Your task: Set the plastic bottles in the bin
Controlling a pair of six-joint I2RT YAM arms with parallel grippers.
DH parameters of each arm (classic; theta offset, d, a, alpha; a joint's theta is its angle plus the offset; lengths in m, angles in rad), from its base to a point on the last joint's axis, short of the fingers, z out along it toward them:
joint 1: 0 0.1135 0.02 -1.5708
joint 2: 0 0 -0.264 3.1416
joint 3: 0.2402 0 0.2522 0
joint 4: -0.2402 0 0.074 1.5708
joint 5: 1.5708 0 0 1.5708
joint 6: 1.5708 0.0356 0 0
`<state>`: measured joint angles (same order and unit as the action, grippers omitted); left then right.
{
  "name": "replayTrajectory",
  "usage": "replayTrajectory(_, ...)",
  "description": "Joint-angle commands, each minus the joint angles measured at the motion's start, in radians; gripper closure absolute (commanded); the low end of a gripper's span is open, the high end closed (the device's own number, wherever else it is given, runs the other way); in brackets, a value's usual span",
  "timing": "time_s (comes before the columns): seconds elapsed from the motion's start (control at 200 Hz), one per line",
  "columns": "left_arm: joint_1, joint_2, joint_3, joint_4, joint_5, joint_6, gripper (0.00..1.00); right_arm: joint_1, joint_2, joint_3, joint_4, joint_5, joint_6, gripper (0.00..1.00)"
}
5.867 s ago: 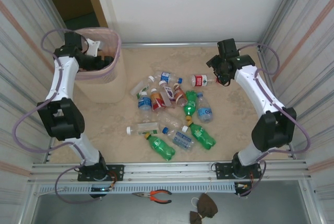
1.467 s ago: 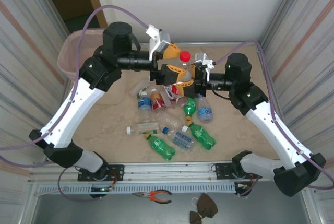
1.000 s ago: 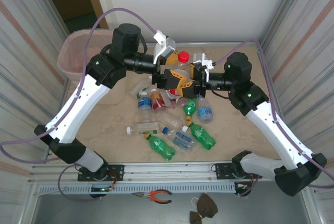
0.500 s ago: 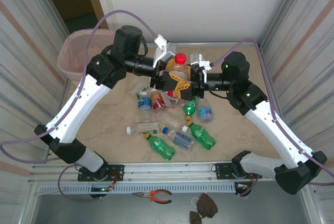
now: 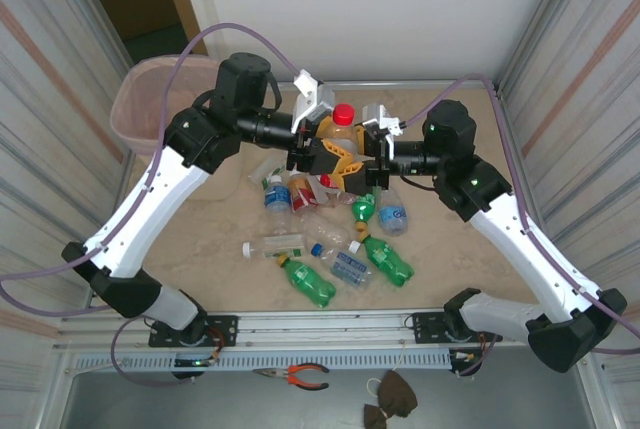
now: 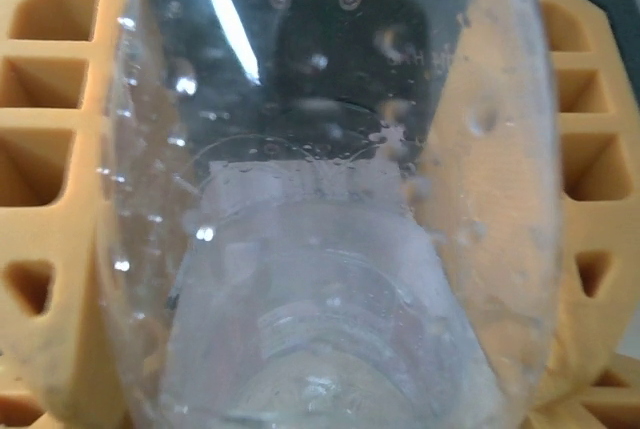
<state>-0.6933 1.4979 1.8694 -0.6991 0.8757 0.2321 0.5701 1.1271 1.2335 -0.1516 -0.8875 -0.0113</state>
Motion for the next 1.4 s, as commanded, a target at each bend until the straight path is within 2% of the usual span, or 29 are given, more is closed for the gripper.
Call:
replayTrajectory(0.0, 0.004, -0.038, -0.013, 0.013, -0.034, 0.004, 0.46, 0.008, -0.027, 0.025, 0.004, 0.021, -0.013, 0.23)
replayTrajectory(0.24, 0.055, -0.085, -0.033, 0.018, -0.127, -0.009, 0.46, 0.008, -0.101, -0.008, -0.061, 0.109, -0.035, 0.16)
replayTrajectory(0.386, 0.142, -0.126, -0.040, 0.046, -0.210, -0.048, 0.45, 0.007, -0.172, -0.036, -0.078, 0.201, -0.047, 0.14)
replayTrajectory(0.666, 0.409, -0.138, 0.032, -0.017, -0.422, -0.118, 0.46, 0.001, -0.206, -0.040, -0.096, 0.263, -0.060, 0.13)
replayTrajectory(0.827, 0.582, -0.102, 0.074, -0.065, -0.433, -0.135, 0.46, 0.002, -0.199, -0.039, -0.094, 0.253, -0.055, 0.13)
replayTrajectory(1.002, 0.715, -0.023, 0.109, -0.141, -0.508, -0.091, 0.47, 0.002, -0.199, -0.039, -0.097, 0.253, -0.056, 0.13)
replayTrajectory(1.097, 0.788, 0.035, 0.130, -0.182, -0.499, -0.086, 0.47, 0.002, -0.198, -0.039, -0.101, 0.253, -0.059, 0.13)
replayTrajectory(1.197, 0.840, 0.097, 0.143, -0.217, -0.440, -0.090, 0.47, 0.002, -0.193, -0.040, -0.103, 0.253, -0.061, 0.13)
replayTrajectory(1.393, 0.854, 0.198, 0.115, -0.232, -0.311, -0.087, 0.48, 0.002, -0.183, -0.045, -0.100, 0.246, -0.060, 0.13)
